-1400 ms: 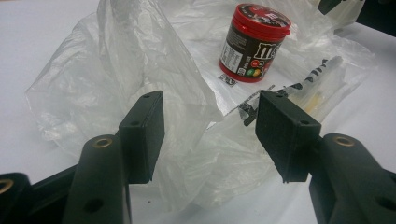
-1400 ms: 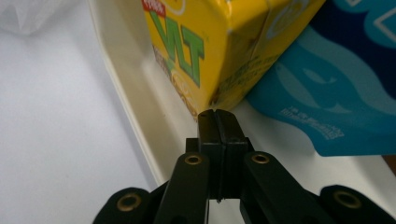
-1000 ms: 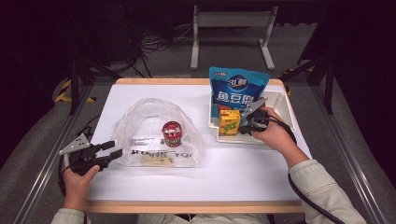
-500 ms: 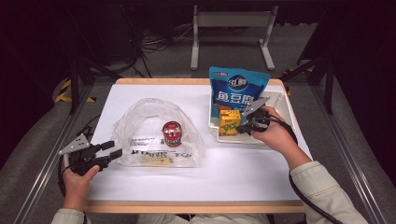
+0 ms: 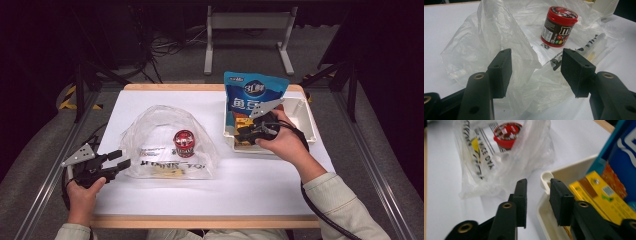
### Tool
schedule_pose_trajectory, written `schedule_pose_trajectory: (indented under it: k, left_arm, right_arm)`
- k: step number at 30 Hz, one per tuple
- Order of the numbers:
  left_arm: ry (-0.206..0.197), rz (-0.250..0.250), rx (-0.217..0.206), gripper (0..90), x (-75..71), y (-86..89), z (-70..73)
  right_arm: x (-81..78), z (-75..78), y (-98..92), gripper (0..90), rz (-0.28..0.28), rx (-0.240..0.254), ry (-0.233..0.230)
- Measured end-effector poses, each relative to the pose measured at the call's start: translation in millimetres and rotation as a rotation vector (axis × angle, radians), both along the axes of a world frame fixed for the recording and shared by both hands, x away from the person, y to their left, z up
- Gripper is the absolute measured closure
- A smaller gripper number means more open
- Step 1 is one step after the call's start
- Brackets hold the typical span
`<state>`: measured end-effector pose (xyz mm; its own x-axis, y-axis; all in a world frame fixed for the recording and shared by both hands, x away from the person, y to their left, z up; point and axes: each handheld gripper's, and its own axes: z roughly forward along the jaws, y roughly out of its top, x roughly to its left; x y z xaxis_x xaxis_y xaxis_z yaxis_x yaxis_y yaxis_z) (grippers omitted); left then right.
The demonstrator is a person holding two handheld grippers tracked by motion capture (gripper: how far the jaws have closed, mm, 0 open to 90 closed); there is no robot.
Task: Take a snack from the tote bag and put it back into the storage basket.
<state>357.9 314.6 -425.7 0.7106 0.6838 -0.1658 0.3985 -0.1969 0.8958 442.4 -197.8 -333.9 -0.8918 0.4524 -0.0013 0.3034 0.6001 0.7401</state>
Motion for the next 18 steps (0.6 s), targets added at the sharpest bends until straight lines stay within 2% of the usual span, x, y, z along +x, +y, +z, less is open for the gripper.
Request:
schedule_pose_trajectory:
  k: [7,12,18]
  left_arm:
    - [0.002,-0.001,-0.003,42.9,-0.2,-0.3,0.0]
    - [-0.002,-0.004,-0.002,43.0,0.0,-0.1,0.0]
    - [-0.002,-0.003,-0.002,42.9,-0.5,0.5,-0.1]
  right_arm:
    - [-3.7,6.1,22.1,54.3,0.035,0.061,-0.018]
    - [-2.9,7.3,34.9,49.9,0.053,0.075,-0.026]
    - [-1.3,8.5,53.0,40.5,0.074,0.094,-0.042]
